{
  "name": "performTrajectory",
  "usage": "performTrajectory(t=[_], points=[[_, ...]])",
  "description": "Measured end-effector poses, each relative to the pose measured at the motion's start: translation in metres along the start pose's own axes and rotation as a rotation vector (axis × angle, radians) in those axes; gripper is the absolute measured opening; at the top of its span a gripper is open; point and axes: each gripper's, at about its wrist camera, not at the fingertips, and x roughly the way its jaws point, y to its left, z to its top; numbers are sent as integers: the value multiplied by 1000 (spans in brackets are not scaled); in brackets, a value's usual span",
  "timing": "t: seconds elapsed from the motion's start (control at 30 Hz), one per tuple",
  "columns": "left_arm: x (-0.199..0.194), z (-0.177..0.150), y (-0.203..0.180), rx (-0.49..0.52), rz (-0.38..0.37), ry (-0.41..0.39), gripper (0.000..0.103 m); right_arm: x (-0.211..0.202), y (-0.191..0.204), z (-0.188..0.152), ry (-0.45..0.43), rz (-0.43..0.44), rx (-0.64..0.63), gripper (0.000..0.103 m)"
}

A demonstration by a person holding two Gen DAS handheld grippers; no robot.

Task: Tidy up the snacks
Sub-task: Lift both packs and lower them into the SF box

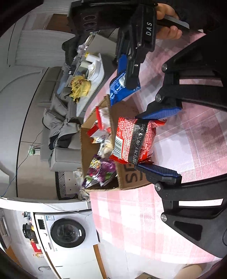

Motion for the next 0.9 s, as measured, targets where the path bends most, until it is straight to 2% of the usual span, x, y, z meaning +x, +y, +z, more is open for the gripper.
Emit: performTrajectory(t=[0.37,0.9], points=[[-25,32,5,1,30,-50,44,-13,5,27,-57,-9,-9,46],[2,84,13,-5,37,-86,44,2,-2,79,-116,-7,12,46]])
